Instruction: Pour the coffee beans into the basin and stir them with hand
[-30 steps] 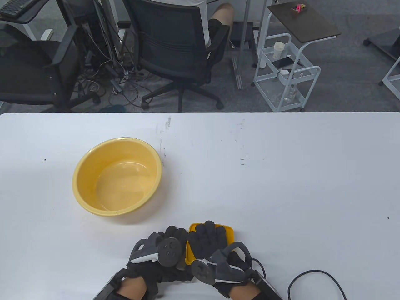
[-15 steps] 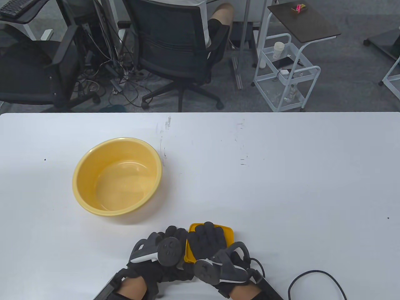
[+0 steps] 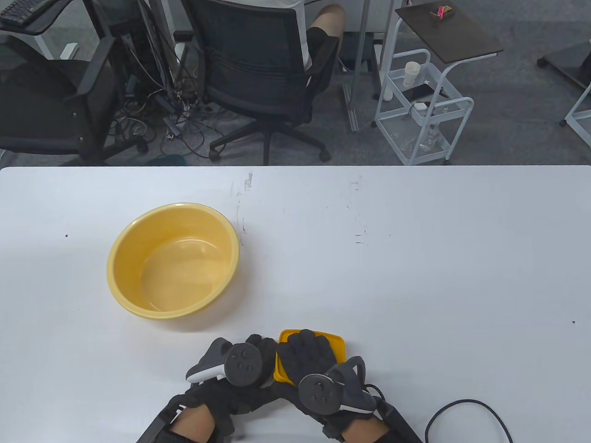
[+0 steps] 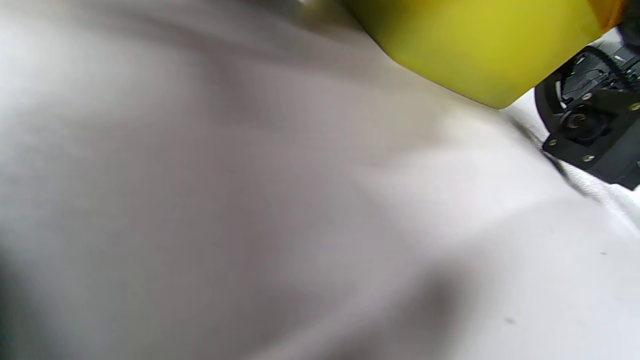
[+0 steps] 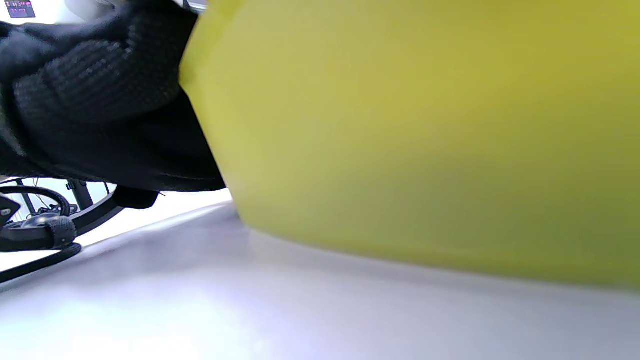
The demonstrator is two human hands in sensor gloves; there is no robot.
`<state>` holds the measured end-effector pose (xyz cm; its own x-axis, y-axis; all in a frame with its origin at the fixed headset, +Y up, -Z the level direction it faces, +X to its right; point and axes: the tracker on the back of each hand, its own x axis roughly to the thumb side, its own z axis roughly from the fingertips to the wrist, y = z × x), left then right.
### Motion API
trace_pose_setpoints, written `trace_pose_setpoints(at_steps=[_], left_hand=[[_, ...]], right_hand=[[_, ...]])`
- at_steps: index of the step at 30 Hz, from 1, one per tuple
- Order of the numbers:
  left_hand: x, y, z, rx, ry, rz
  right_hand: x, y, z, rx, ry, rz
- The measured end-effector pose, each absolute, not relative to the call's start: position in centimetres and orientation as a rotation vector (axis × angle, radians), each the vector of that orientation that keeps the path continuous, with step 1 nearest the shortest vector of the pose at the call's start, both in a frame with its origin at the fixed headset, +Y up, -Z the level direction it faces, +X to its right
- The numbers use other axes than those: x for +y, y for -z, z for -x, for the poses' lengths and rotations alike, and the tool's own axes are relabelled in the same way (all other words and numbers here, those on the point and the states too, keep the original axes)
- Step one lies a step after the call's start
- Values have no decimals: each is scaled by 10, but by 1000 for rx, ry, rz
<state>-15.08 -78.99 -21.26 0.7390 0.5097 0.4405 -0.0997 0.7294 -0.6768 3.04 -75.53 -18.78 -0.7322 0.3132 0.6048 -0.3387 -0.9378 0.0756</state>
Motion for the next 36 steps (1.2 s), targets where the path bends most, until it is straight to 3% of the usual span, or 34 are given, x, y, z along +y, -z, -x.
trace_pose_setpoints(at_steps=[13, 19, 25, 29, 36], left_hand=[[-789, 206, 146, -622, -485, 709], [-786, 200, 143, -585, -497, 704], [-785, 198, 141, -574, -486, 680], [-784, 199, 142, -568, -481, 668], [-784, 200, 141, -539, -468, 632]], right_hand=[[-742, 190, -39, -76, -2552, -842], [-717, 187, -58, -271, -2521, -761], [-690, 202, -133, -469, -2351, -279], [-703, 220, -187, -417, -2363, 56], [-730, 233, -235, -291, -2280, 440]])
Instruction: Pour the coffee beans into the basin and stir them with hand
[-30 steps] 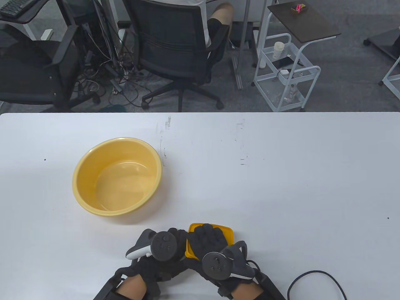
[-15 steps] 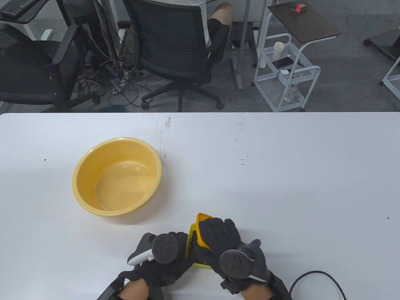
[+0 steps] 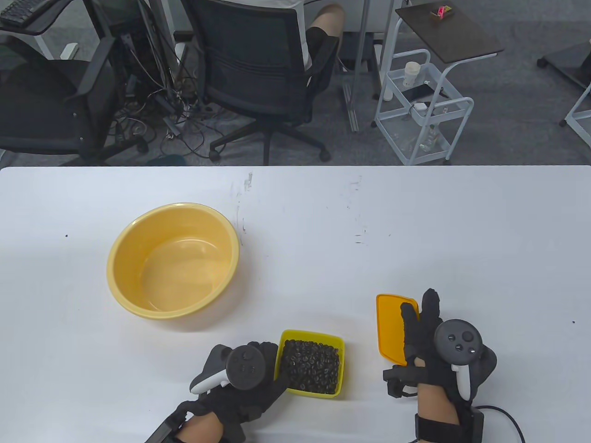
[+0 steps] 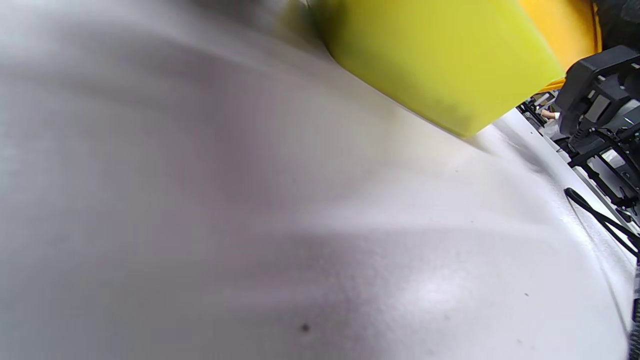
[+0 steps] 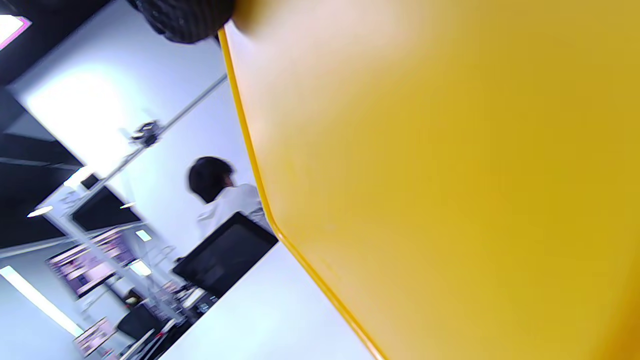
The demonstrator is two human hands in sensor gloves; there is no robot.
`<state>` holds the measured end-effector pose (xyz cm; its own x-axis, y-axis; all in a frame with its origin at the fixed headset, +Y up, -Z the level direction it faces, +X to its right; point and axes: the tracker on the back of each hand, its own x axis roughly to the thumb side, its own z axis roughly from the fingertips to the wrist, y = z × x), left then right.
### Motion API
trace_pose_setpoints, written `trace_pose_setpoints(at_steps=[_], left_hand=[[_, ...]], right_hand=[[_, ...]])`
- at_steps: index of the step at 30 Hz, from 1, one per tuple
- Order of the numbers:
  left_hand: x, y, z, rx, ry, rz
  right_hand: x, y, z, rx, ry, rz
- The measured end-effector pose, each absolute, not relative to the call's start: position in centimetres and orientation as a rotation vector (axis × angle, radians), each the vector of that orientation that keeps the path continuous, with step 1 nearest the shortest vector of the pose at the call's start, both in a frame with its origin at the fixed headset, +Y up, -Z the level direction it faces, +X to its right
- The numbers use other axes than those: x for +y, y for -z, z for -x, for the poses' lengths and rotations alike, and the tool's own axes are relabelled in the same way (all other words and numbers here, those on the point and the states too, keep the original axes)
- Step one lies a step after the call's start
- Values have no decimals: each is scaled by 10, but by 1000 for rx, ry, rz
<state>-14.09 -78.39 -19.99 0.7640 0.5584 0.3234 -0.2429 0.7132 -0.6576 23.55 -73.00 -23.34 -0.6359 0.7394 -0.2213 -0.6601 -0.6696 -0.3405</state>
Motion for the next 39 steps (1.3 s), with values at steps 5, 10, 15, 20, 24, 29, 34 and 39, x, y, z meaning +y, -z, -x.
trace_pose_setpoints(at_steps=[5, 10, 15, 20, 24, 29, 34, 39], left_hand=[[-782, 202, 144, -437, -430, 573], [-778, 201, 144, -374, -469, 553], [-776, 202, 147, -270, -432, 522], [-773, 204, 149, -208, -419, 491], [-762, 206, 157, -182, -470, 440], [-748, 206, 174, -129, -562, 333], [-748, 209, 197, -148, -983, 485], [-741, 208, 213, -208, -1499, 610]], right_hand=[[-745, 235, -250, -209, -2260, 607], [-757, 239, -252, -96, -2320, 664], [-763, 241, -247, -43, -2327, 618], [-764, 241, -242, -28, -2349, 584], [-763, 240, -239, -29, -2383, 560], [-760, 238, -234, -36, -2412, 524], [-751, 235, -226, -110, -2454, 450], [-742, 228, -214, -151, -2473, 346]])
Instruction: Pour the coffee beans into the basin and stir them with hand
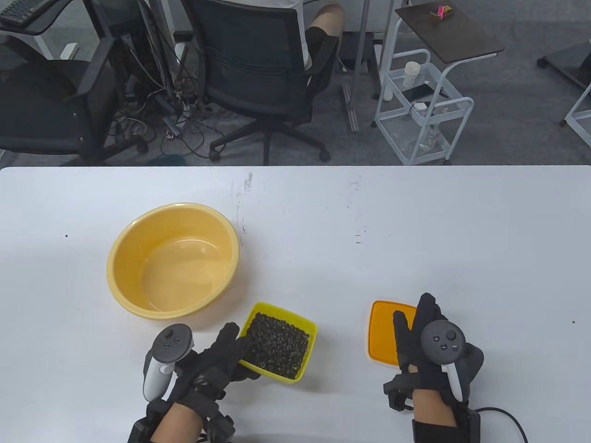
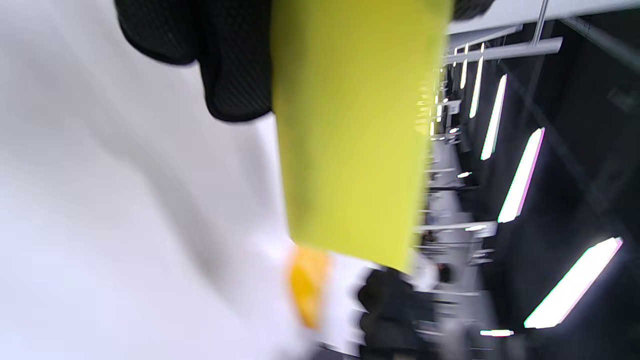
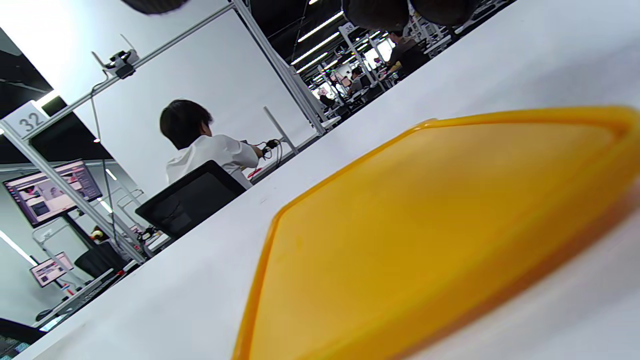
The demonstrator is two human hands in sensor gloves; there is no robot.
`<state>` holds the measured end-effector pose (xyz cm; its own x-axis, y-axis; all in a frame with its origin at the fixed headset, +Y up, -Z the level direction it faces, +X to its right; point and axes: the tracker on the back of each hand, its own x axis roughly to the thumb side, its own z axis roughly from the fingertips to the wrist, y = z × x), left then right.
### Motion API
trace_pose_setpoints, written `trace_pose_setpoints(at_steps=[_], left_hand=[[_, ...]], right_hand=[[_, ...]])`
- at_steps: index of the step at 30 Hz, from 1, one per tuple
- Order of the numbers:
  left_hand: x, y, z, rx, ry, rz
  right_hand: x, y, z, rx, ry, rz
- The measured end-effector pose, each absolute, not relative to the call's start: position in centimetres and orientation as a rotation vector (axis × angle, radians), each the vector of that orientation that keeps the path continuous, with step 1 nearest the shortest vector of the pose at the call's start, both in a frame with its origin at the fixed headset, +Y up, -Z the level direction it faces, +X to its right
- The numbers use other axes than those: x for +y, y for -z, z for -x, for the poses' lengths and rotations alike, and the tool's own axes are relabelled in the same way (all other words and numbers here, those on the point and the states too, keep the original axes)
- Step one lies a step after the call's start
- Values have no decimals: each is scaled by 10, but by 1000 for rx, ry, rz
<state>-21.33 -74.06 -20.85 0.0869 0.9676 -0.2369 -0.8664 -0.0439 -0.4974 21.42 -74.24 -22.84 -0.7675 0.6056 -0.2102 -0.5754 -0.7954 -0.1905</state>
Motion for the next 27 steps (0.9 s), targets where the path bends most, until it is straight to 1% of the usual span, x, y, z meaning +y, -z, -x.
trace_pose_setpoints(at_steps=[2, 5, 7, 9, 11, 12, 14, 16, 19, 23, 25, 27], left_hand=[[-734, 209, 217, -249, -1539, 595], [-719, 212, 225, -256, -1524, 548], [-706, 217, 233, -261, -1577, 450], [-689, 221, 245, -259, -1550, 308], [-668, 225, 262, -227, -1460, 129], [-658, 227, 272, -194, -1377, 31], [-646, 228, 289, -114, -1253, -107], [-642, 228, 307, -21, -1160, -215], [-649, 229, 329, 113, -1029, -339], [-655, 231, 343, 198, -912, -376], [-658, 231, 347, 222, -885, -381], [-660, 232, 350, 234, -860, -387]], right_hand=[[-738, 226, -209, -165, -2470, 300], [-729, 222, -196, -194, -2496, 188], [-724, 218, -186, -211, -2523, 99], [-720, 214, -175, -225, -2563, 5], [-720, 210, -162, -223, -2608, -74], [-721, 209, -155, -212, -2630, -116], [-723, 208, -147, -181, -2659, -152], [-725, 208, -142, -149, -2679, -175], [-729, 210, -140, -128, -2693, -181], [-735, 212, -139, -70, -2696, -202], [-737, 211, -137, -11, -2707, -227], [-738, 211, -134, -2, -2709, -258]])
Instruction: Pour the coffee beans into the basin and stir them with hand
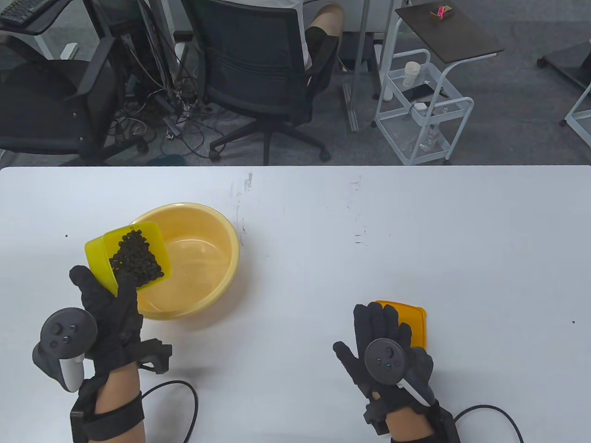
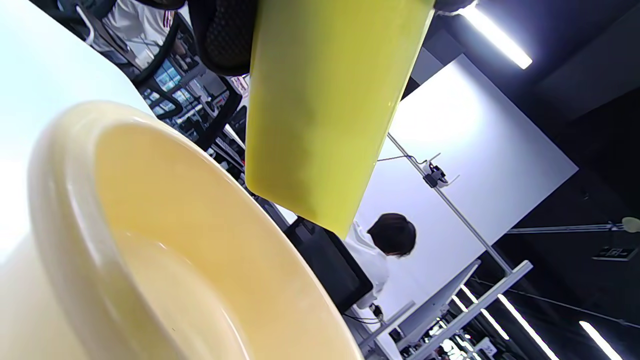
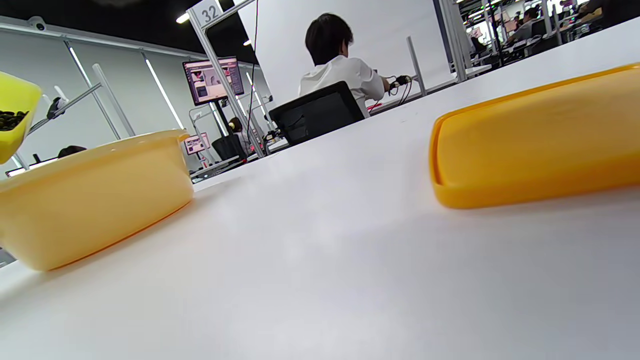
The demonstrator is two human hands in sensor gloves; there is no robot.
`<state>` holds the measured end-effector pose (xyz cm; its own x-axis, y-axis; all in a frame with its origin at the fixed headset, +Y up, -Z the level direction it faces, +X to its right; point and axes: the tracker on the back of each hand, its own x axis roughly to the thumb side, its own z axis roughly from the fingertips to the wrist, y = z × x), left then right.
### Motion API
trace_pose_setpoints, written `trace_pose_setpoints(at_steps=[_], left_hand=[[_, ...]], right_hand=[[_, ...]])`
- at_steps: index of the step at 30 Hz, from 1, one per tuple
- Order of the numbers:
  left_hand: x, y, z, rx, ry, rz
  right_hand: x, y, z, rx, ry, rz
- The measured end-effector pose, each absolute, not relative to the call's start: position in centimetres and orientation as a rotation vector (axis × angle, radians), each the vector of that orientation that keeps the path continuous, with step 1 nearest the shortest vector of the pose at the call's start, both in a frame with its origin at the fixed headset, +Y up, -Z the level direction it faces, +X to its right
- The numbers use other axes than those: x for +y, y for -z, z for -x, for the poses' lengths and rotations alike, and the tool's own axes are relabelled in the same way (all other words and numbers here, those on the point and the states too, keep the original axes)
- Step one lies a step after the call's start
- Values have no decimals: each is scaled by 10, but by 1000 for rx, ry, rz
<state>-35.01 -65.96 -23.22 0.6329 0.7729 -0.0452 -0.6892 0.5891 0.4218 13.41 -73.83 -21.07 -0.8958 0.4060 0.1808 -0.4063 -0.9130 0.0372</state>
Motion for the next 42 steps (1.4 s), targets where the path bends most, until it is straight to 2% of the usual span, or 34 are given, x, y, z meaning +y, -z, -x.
trace_pose_setpoints(at_steps=[8, 20, 26, 42], left_hand=[[-658, 231, 353, 244, -825, -412], [-661, 235, 354, 256, -815, -399], [-655, 233, 345, 257, -627, -443], [-656, 233, 343, 237, -687, -435]], right_hand=[[-743, 208, -118, 35, -2771, -377], [-743, 208, -115, 43, -2758, -385], [-743, 208, -115, 40, -2756, -389], [-743, 207, -114, 38, -2751, -397]])
